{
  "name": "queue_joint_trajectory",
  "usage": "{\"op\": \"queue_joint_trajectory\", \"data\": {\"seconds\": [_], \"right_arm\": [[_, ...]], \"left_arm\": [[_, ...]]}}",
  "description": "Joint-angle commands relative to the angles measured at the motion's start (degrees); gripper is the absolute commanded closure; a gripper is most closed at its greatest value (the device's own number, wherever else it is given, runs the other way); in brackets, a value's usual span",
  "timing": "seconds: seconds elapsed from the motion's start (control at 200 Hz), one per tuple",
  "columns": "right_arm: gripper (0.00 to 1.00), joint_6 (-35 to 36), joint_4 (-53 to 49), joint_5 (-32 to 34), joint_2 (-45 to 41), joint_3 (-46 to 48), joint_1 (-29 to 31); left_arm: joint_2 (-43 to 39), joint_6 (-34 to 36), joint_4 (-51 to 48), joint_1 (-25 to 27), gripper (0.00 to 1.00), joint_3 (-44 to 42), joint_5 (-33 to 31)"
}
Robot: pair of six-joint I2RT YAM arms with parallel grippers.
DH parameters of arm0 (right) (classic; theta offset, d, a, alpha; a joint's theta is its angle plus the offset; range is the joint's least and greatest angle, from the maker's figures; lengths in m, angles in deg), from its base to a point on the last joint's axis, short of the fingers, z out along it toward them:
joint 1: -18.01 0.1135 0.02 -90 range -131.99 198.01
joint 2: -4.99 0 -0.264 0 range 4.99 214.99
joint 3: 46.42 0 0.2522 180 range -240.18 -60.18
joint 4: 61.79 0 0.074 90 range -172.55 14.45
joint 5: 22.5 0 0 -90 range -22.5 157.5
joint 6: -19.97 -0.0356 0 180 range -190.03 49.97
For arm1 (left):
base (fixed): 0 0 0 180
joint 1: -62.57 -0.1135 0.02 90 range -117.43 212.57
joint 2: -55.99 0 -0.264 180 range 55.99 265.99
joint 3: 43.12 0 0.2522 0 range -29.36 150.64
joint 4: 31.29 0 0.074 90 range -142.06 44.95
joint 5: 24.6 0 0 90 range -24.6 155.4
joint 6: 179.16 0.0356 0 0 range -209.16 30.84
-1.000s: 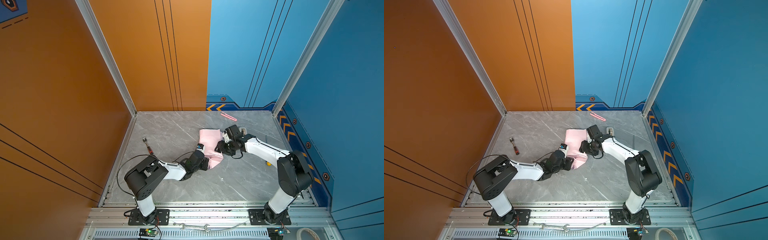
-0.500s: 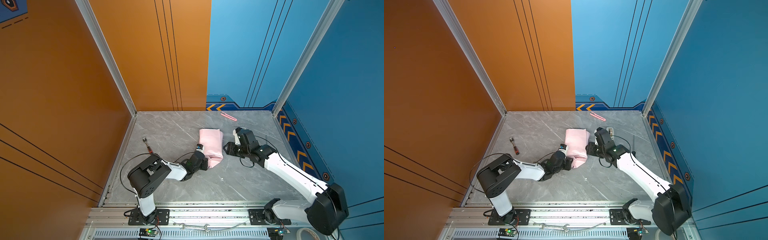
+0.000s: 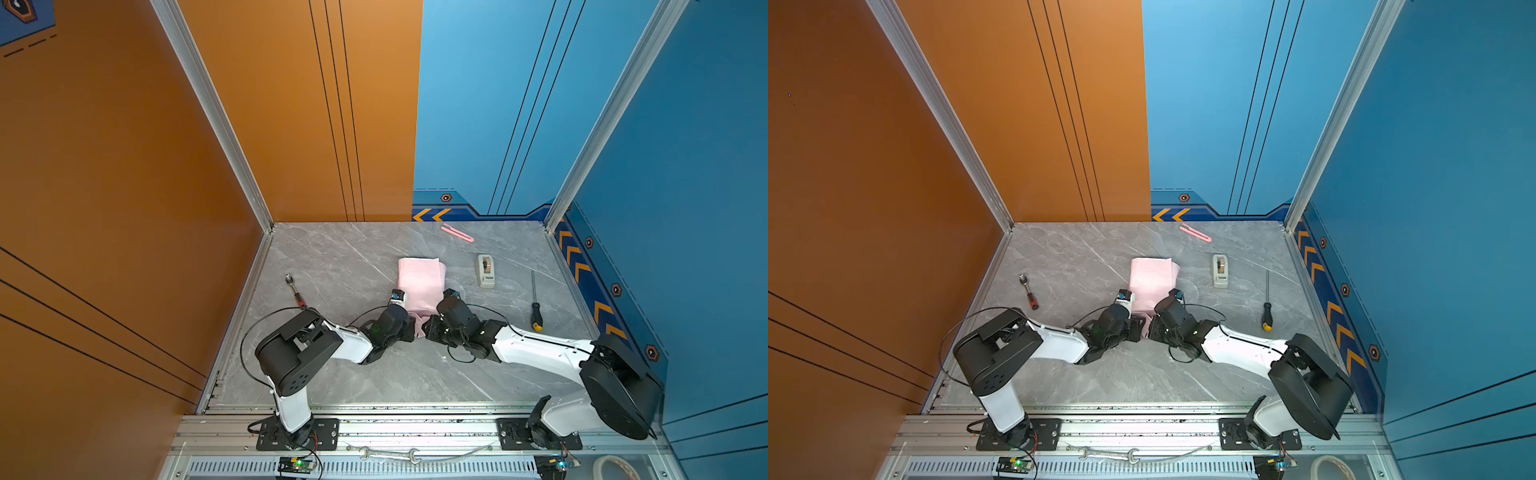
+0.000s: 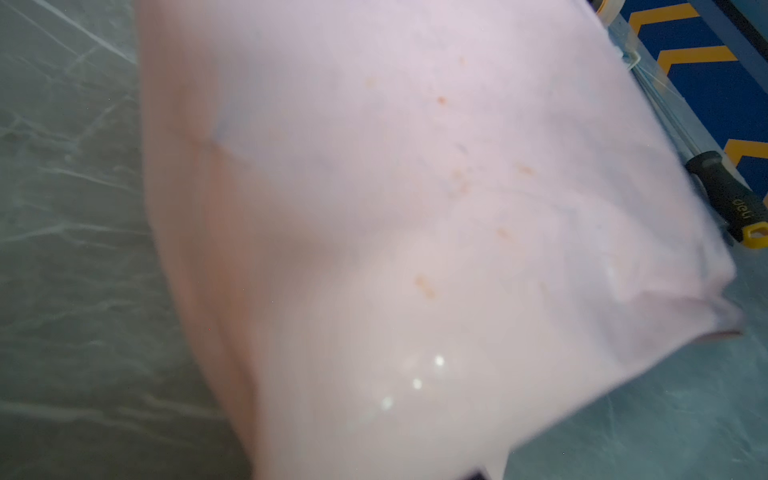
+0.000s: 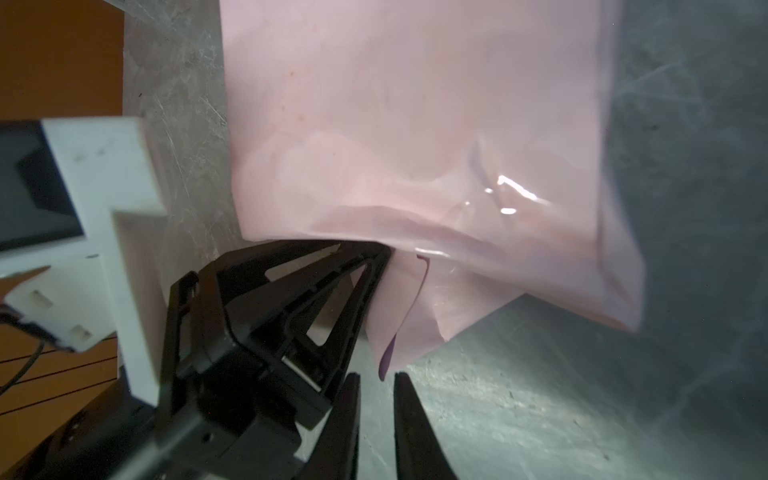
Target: Wrap the gift box in paper
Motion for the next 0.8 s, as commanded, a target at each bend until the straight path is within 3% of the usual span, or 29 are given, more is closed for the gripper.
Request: {"op": "queue_joint_trajectory", "data": {"seconds": [0.0, 0.481, 0.796], "right_arm": [[0.82, -2.69, 6.63, 2.21, 2.33, 0.71, 0.41], [0.87, -2.8, 9.85, 2.09, 10.32, 0.41, 0.07], [0.91, -3.29, 5.93, 1.73, 12.22, 0.16, -1.56]], "left_arm": [[0.39, -0.21, 0.5, -0.32, 0.69, -0.85, 0.29], [-0.07, 0.07, 1.11, -1.08, 0.66, -0.36, 2.44], [-6.97, -0.33, 1.2, -2.14, 0.59, -3.85, 4.77]]}}
